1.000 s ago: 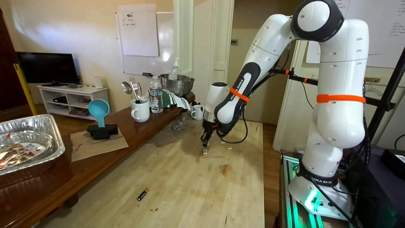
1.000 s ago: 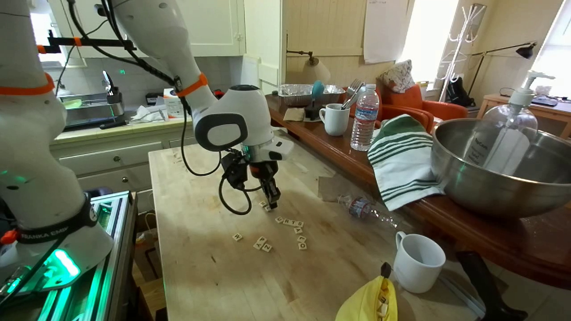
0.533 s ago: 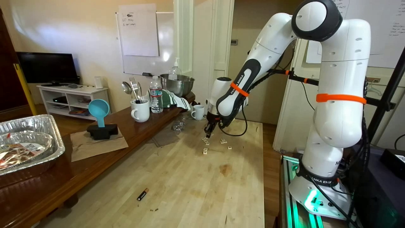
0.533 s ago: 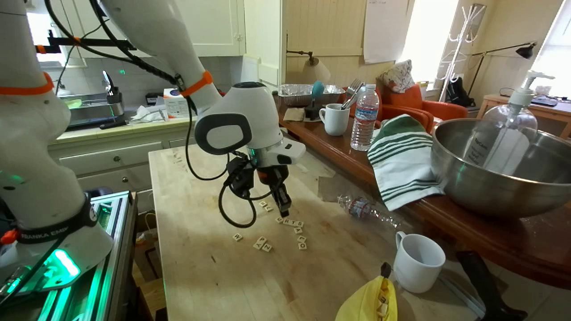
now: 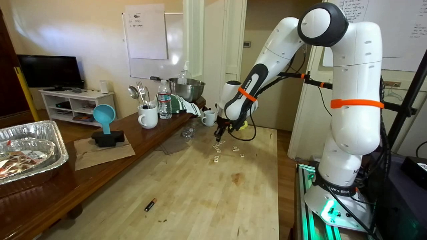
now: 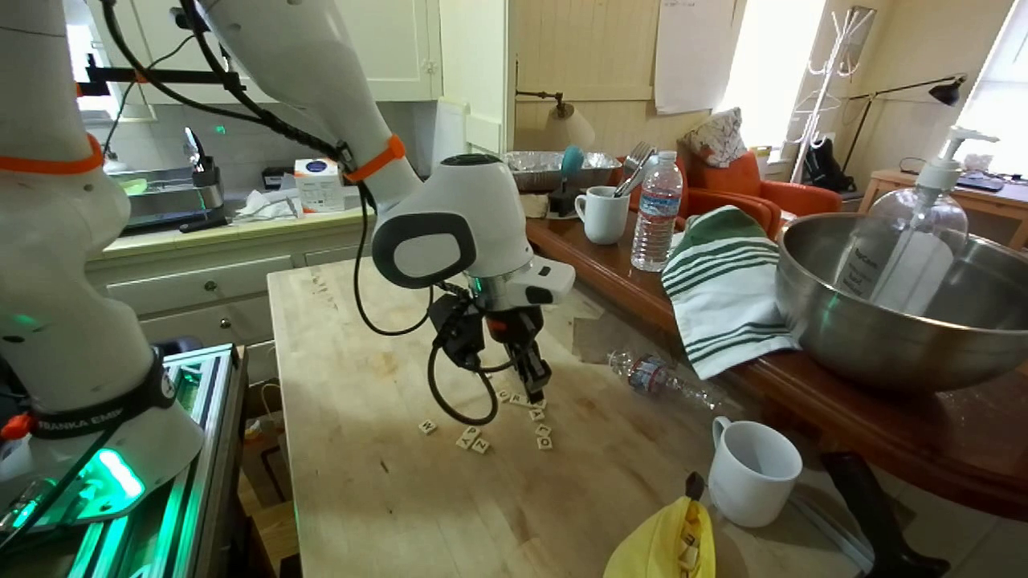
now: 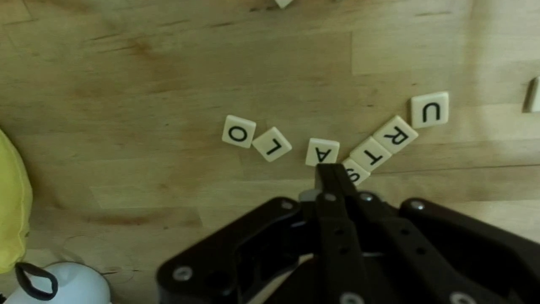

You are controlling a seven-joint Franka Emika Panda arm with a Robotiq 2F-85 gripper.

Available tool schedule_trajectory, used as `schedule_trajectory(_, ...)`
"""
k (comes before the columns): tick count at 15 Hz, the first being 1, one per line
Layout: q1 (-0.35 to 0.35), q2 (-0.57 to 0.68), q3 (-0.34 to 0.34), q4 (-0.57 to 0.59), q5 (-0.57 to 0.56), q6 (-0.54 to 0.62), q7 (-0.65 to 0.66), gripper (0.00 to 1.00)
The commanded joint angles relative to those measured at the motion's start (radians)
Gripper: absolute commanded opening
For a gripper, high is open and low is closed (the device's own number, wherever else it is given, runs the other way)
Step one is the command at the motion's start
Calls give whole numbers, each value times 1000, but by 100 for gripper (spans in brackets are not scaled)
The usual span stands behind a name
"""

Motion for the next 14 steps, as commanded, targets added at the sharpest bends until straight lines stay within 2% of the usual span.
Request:
schedule_trajectory(1,-14,72,7,53,-8,11,-21,0)
schedule_trajectory(8,-25,117,18,72,-7,13,-44,0)
schedule_trajectory(14,-51,62,39,-15,-6,14,-105,0)
